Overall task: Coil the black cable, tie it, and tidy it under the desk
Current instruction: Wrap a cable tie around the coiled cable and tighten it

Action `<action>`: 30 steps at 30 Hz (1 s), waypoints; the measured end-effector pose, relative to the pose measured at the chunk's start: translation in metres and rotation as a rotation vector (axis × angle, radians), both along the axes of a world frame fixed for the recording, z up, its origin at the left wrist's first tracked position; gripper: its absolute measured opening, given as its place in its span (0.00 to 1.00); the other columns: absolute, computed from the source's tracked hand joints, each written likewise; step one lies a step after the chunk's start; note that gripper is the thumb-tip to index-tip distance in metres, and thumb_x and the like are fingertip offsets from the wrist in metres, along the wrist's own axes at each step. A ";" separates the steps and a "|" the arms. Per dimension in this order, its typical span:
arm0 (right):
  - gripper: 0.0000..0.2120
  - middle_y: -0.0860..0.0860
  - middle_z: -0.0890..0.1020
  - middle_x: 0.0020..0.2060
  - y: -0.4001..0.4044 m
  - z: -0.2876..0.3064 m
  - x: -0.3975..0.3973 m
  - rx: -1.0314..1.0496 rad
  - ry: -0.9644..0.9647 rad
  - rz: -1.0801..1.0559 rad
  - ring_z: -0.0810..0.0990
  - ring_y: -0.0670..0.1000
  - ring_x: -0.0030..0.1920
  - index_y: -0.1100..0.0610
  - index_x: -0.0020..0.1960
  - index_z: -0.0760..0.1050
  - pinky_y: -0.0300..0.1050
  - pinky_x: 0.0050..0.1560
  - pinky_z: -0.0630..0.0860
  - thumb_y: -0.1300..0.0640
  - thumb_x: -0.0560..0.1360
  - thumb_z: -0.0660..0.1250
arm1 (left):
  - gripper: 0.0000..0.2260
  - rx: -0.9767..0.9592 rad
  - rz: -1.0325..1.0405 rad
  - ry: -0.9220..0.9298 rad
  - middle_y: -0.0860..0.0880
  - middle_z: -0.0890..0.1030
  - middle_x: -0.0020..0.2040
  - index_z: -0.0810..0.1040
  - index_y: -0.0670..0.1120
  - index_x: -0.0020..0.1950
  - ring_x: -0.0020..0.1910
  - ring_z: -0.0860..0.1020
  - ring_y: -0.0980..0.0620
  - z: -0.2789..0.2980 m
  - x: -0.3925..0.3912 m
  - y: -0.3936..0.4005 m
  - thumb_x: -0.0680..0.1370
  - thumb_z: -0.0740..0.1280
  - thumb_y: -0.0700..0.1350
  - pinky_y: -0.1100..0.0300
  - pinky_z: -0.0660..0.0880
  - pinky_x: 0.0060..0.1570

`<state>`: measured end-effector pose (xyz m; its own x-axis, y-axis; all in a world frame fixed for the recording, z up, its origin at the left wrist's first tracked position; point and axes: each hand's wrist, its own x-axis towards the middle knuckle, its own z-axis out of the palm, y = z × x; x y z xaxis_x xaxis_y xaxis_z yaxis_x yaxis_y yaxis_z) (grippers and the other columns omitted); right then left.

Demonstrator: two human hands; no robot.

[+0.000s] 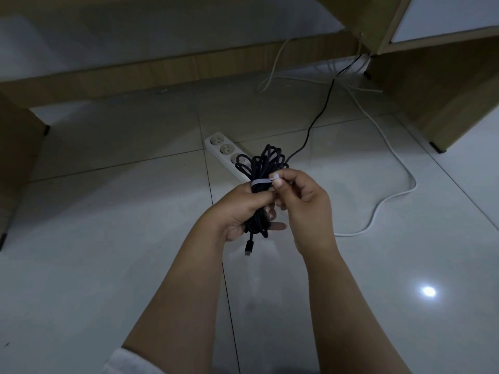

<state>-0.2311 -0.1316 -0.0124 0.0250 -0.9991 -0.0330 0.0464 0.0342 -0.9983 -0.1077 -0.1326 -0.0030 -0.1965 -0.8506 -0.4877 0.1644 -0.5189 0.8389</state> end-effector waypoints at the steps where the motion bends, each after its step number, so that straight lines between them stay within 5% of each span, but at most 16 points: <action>1: 0.06 0.51 0.80 0.38 0.000 0.001 -0.001 0.016 -0.027 -0.008 0.77 0.38 0.31 0.61 0.53 0.80 0.31 0.32 0.74 0.62 0.78 0.67 | 0.08 -0.012 -0.027 0.046 0.51 0.75 0.27 0.75 0.42 0.56 0.27 0.72 0.55 0.001 0.001 0.001 0.80 0.60 0.34 0.47 0.83 0.46; 10: 0.05 0.49 0.80 0.35 0.000 0.001 0.001 0.035 -0.102 0.005 0.77 0.43 0.34 0.62 0.52 0.79 0.34 0.36 0.75 0.63 0.78 0.66 | 0.11 0.026 -0.103 0.331 0.51 0.77 0.35 0.75 0.44 0.57 0.28 0.72 0.59 -0.006 0.013 0.005 0.76 0.66 0.34 0.57 0.80 0.41; 16: 0.05 0.52 0.83 0.43 -0.004 -0.001 -0.001 -0.061 0.081 -0.015 0.80 0.44 0.40 0.53 0.47 0.81 0.38 0.42 0.78 0.61 0.77 0.68 | 0.02 0.141 -0.008 0.160 0.46 0.77 0.32 0.76 0.41 0.47 0.29 0.75 0.54 -0.001 0.002 -0.005 0.78 0.64 0.37 0.63 0.75 0.30; 21: 0.08 0.49 0.83 0.44 -0.006 -0.003 -0.003 -0.099 0.171 -0.035 0.82 0.51 0.47 0.44 0.44 0.80 0.56 0.49 0.82 0.57 0.77 0.68 | 0.09 0.213 -0.074 0.072 0.45 0.86 0.45 0.78 0.41 0.58 0.46 0.85 0.49 0.000 0.005 -0.001 0.80 0.63 0.42 0.50 0.80 0.49; 23: 0.06 0.50 0.83 0.44 -0.005 -0.004 0.000 -0.114 0.175 -0.041 0.83 0.51 0.47 0.47 0.46 0.80 0.58 0.49 0.81 0.57 0.77 0.68 | 0.09 0.205 -0.026 0.034 0.47 0.85 0.40 0.78 0.42 0.57 0.40 0.85 0.52 0.000 0.003 0.000 0.79 0.65 0.42 0.47 0.80 0.48; 26: 0.06 0.50 0.83 0.44 -0.003 -0.002 0.005 -0.114 0.157 -0.056 0.82 0.50 0.45 0.48 0.46 0.80 0.52 0.46 0.82 0.59 0.77 0.68 | 0.05 0.177 0.105 0.067 0.47 0.80 0.32 0.77 0.40 0.51 0.28 0.76 0.56 -0.002 -0.001 0.002 0.78 0.67 0.41 0.58 0.80 0.33; 30: 0.09 0.49 0.83 0.44 -0.004 0.001 0.000 -0.111 0.094 -0.073 0.81 0.45 0.45 0.46 0.45 0.79 0.38 0.45 0.75 0.60 0.77 0.67 | 0.06 0.095 0.068 0.115 0.47 0.76 0.36 0.76 0.42 0.49 0.27 0.72 0.56 -0.002 0.005 0.004 0.76 0.71 0.42 0.66 0.69 0.24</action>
<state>-0.2310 -0.1352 -0.0118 -0.0456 -0.9959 0.0785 -0.0495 -0.0762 -0.9959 -0.1027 -0.1290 -0.0051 -0.1991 -0.8152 -0.5439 0.2939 -0.5791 0.7604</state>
